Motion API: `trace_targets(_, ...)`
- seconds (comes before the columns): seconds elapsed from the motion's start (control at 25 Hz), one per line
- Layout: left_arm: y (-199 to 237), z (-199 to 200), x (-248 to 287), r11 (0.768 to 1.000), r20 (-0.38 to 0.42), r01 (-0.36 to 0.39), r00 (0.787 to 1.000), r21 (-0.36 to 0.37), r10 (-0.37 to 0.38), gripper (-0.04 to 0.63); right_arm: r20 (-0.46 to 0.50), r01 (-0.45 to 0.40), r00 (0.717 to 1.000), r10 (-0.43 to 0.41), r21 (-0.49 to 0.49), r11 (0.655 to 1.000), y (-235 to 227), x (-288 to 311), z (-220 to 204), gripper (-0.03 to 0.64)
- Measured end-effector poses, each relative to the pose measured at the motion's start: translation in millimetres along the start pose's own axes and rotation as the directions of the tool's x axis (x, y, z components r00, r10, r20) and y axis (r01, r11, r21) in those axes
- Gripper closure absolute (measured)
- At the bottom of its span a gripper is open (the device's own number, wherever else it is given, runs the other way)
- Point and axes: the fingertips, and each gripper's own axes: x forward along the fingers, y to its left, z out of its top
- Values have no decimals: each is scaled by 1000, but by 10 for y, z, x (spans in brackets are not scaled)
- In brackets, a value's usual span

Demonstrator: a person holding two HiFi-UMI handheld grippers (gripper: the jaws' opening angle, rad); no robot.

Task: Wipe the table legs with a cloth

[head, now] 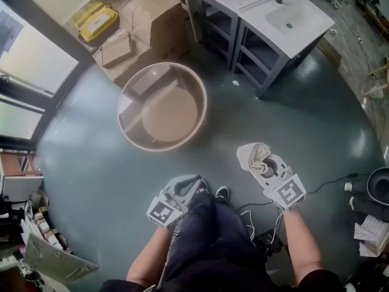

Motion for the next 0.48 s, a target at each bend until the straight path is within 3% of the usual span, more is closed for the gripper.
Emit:
trace_targets(0.2,236,-95,278,1000,17,27,999,2,-27,589,11,-3,1000,3,-48,999,-239,322,113,541)
trace_targets(0.48,353,-83,480,1000,24,21,1000,-22,-21,589,20,-45,999,50,-194,980,-689,413,398,541)
